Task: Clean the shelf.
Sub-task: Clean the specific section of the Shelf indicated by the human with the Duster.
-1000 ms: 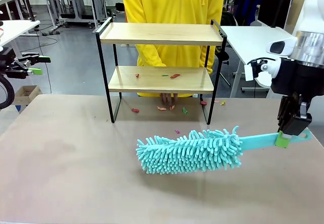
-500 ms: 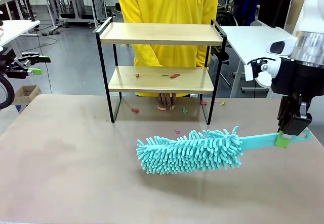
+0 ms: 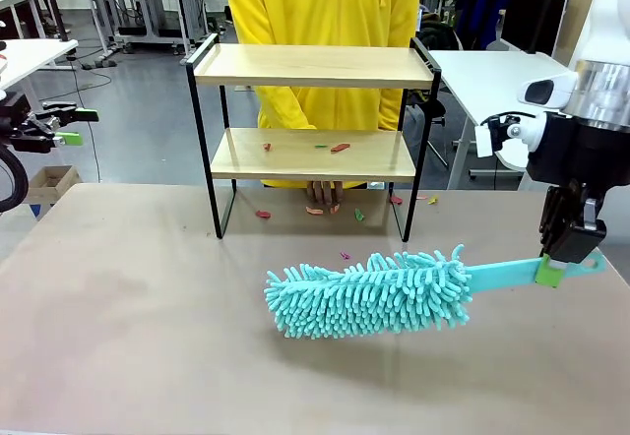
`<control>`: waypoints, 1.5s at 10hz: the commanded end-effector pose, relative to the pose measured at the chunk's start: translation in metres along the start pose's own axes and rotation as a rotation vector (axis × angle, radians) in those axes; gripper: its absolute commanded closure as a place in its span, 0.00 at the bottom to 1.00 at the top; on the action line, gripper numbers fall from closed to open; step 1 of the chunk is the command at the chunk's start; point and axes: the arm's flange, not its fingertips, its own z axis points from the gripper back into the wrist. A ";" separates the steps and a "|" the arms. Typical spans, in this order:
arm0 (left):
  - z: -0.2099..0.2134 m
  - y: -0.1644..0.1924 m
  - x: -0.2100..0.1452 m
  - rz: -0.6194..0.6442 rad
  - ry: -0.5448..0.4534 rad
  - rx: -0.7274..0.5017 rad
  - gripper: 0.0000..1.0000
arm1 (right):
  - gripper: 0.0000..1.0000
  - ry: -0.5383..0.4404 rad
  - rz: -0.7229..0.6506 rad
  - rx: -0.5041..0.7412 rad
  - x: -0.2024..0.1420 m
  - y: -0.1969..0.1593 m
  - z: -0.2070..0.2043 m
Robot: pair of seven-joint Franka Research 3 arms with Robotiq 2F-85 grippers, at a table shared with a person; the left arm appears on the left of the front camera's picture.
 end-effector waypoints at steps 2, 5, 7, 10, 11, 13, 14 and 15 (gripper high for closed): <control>-0.001 -0.001 0.002 -0.001 0.000 -0.002 0.00 | 0.87 -0.046 -0.102 -0.048 0.023 0.009 -0.001; -0.001 -0.001 0.002 -0.001 0.000 -0.002 0.00 | 0.87 -0.178 -0.300 -0.042 0.080 0.027 -0.007; -0.001 -0.001 0.002 -0.001 0.000 -0.002 0.00 | 0.87 -0.251 -0.381 -0.056 0.127 0.033 -0.020; -0.001 -0.001 0.002 -0.001 0.000 -0.002 0.00 | 0.87 -0.308 -0.560 -0.109 0.186 0.034 -0.047; -0.001 -0.001 0.002 -0.001 0.000 -0.002 0.00 | 0.87 -0.375 -0.602 -0.060 0.190 0.032 -0.049; -0.001 -0.001 0.002 -0.001 0.000 -0.002 0.00 | 0.87 -0.288 -0.483 -0.093 0.168 0.039 -0.046; -0.001 -0.001 0.002 -0.001 0.000 -0.002 0.00 | 0.87 -0.288 -0.483 -0.093 0.168 0.039 -0.046; -0.001 -0.001 0.002 -0.001 0.000 -0.002 0.00 | 0.87 -0.288 -0.483 -0.093 0.168 0.039 -0.046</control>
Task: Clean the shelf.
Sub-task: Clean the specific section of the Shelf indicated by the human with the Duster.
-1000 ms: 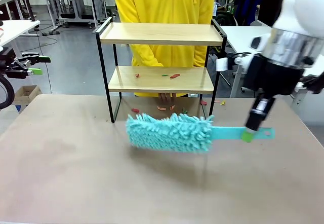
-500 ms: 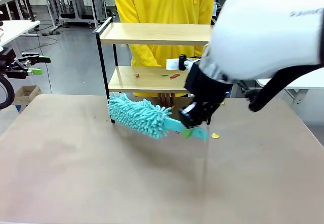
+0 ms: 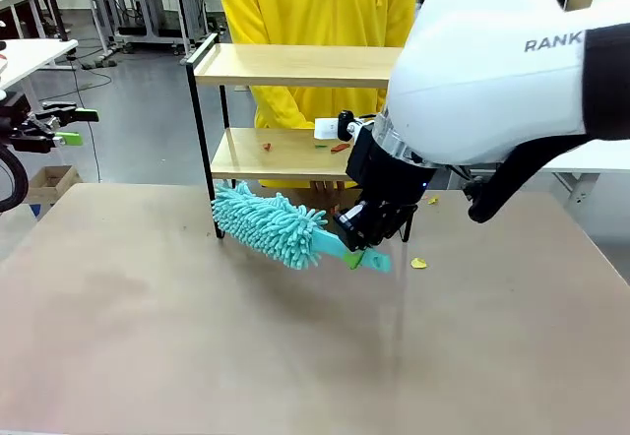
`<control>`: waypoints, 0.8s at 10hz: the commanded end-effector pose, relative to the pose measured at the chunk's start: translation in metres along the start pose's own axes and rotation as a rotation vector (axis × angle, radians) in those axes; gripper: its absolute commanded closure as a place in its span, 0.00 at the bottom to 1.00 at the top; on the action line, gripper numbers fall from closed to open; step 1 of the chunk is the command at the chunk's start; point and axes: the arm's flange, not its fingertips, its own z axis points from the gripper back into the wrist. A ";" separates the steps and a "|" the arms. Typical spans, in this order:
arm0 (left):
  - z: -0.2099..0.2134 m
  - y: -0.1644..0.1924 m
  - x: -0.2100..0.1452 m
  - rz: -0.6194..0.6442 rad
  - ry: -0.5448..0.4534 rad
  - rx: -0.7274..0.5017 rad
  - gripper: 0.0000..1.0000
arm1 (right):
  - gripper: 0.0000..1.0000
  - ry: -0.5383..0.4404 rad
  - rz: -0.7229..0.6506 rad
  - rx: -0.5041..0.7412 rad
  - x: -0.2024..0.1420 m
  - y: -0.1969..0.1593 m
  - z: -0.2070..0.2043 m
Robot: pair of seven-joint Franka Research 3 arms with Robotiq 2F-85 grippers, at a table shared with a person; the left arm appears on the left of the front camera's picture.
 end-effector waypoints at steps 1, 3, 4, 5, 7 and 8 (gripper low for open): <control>-0.001 -0.001 0.002 -0.001 0.000 -0.002 0.00 | 0.87 -0.004 -0.008 0.001 0.002 -0.001 -0.004; -0.001 -0.001 0.002 -0.001 0.000 -0.002 0.00 | 0.87 -0.042 -0.229 -0.130 0.035 0.031 -0.028; -0.001 -0.001 0.002 -0.001 0.000 -0.002 0.00 | 0.87 -0.059 -0.267 -0.146 0.053 0.042 -0.039; -0.001 -0.001 0.002 -0.001 0.000 -0.002 0.00 | 0.87 -0.069 -0.301 -0.146 0.066 0.048 -0.048; -0.001 -0.001 0.002 -0.001 0.000 -0.002 0.00 | 0.87 -0.127 -0.375 -0.157 0.086 0.061 -0.064; -0.001 -0.001 0.002 -0.001 0.000 -0.002 0.00 | 0.87 -0.167 -0.460 -0.109 0.114 0.066 -0.084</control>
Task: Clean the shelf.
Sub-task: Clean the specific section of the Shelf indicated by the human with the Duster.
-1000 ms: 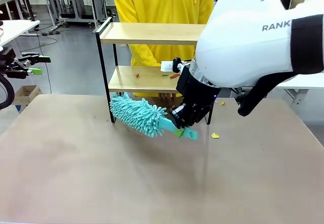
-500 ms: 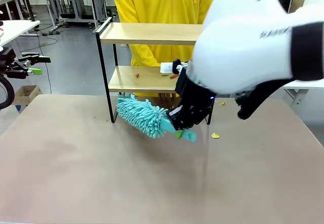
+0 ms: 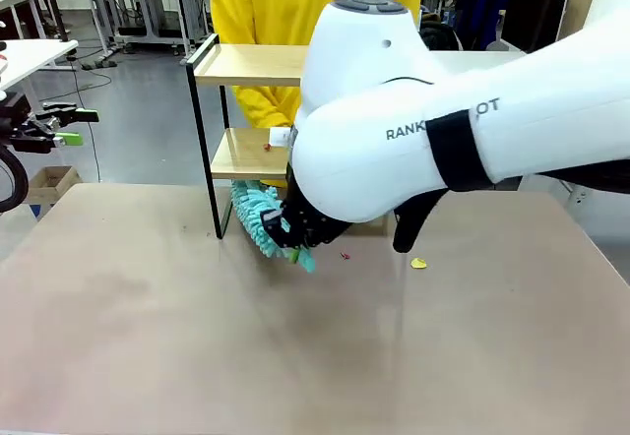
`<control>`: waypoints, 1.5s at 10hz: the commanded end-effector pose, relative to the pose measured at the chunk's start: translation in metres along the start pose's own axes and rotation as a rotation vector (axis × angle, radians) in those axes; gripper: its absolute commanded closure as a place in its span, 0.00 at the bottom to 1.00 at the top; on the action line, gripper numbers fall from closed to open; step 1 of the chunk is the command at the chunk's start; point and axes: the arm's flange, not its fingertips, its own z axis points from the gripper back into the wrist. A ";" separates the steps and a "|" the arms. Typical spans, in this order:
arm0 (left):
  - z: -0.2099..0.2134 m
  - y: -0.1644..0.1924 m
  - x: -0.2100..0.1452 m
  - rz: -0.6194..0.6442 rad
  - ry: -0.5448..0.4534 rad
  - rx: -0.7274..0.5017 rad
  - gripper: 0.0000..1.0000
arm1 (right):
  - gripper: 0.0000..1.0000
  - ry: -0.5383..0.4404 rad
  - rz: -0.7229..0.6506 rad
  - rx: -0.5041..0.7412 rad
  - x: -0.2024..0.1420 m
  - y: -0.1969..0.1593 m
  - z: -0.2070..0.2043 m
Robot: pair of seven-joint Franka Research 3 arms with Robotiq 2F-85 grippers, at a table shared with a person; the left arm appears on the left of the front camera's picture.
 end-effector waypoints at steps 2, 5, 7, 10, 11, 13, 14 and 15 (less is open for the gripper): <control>-0.001 -0.001 0.002 -0.001 0.000 -0.003 0.00 | 0.87 -0.086 -0.137 0.002 0.042 0.040 -0.034; -0.001 -0.001 0.002 -0.001 0.000 -0.003 0.00 | 0.87 -0.148 -0.175 -0.012 0.062 0.056 -0.048; -0.001 -0.001 0.002 -0.001 0.000 -0.003 0.00 | 0.87 -0.150 -0.184 -0.020 0.069 0.061 -0.059; -0.001 -0.001 0.002 -0.001 0.000 -0.003 0.00 | 0.87 -0.061 -0.214 -0.040 0.075 0.062 -0.090; -0.001 -0.001 0.002 -0.001 0.000 -0.003 0.00 | 0.87 -0.034 -0.227 -0.045 0.074 0.060 -0.096; -0.001 -0.001 0.002 -0.001 0.000 -0.003 0.00 | 0.87 -0.051 -0.176 -0.031 0.070 0.052 -0.096; -0.001 -0.001 0.002 -0.001 0.000 -0.003 0.00 | 0.87 -0.051 -0.176 -0.031 0.070 0.052 -0.096; -0.001 -0.001 0.002 -0.001 0.000 -0.003 0.00 | 0.87 -0.051 -0.176 -0.031 0.070 0.052 -0.096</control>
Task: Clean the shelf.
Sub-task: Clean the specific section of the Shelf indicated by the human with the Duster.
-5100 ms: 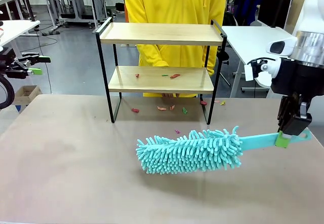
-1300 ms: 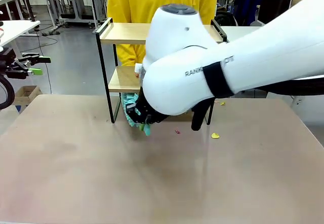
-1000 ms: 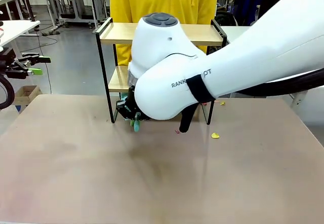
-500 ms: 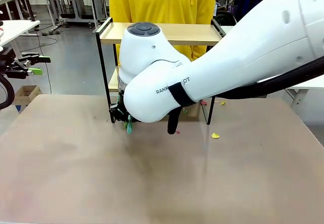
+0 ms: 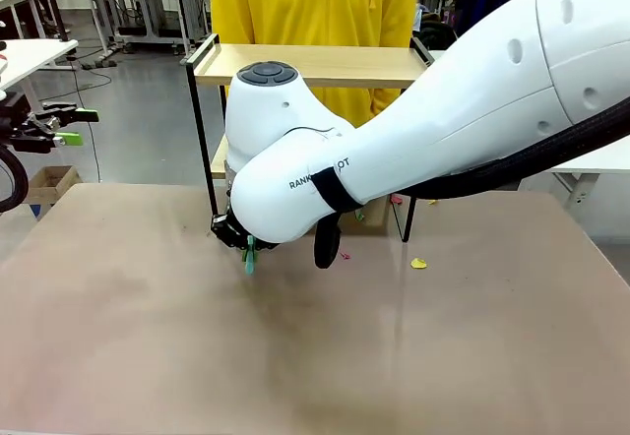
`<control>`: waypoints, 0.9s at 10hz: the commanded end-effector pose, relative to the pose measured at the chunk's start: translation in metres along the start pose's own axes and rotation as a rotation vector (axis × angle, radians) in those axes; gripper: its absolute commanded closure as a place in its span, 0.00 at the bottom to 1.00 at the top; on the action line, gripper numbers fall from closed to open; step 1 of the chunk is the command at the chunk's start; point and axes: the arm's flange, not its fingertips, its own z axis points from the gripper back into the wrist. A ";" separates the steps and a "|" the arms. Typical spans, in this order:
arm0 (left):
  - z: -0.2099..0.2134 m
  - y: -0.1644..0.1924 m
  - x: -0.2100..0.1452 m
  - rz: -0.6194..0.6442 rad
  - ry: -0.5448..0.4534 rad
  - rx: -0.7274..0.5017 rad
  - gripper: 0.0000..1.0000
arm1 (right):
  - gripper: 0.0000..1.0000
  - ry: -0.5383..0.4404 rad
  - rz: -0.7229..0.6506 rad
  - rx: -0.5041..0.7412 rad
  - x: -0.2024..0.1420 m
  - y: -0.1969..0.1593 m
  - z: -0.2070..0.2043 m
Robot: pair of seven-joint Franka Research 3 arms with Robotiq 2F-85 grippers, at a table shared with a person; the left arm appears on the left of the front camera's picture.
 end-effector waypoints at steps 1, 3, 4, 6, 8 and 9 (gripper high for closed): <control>-0.001 -0.001 0.002 -0.002 0.000 -0.003 0.00 | 0.87 -0.018 0.006 0.007 -0.001 -0.003 0.004; -0.001 -0.001 0.002 -0.002 0.000 -0.003 0.00 | 0.87 0.021 -0.030 0.004 -0.003 -0.020 0.007; -0.001 -0.001 0.002 -0.002 0.000 -0.003 0.00 | 0.87 0.037 -0.056 0.009 -0.007 -0.040 0.013; -0.001 -0.001 0.002 -0.002 0.000 -0.003 0.00 | 0.87 0.055 -0.104 0.003 -0.016 -0.077 0.020; -0.001 -0.001 0.002 -0.002 0.000 -0.003 0.00 | 0.87 0.046 -0.134 -0.029 -0.025 -0.109 0.029; -0.001 -0.001 0.002 -0.002 0.000 -0.003 0.00 | 0.87 0.047 -0.149 -0.057 -0.027 -0.128 0.034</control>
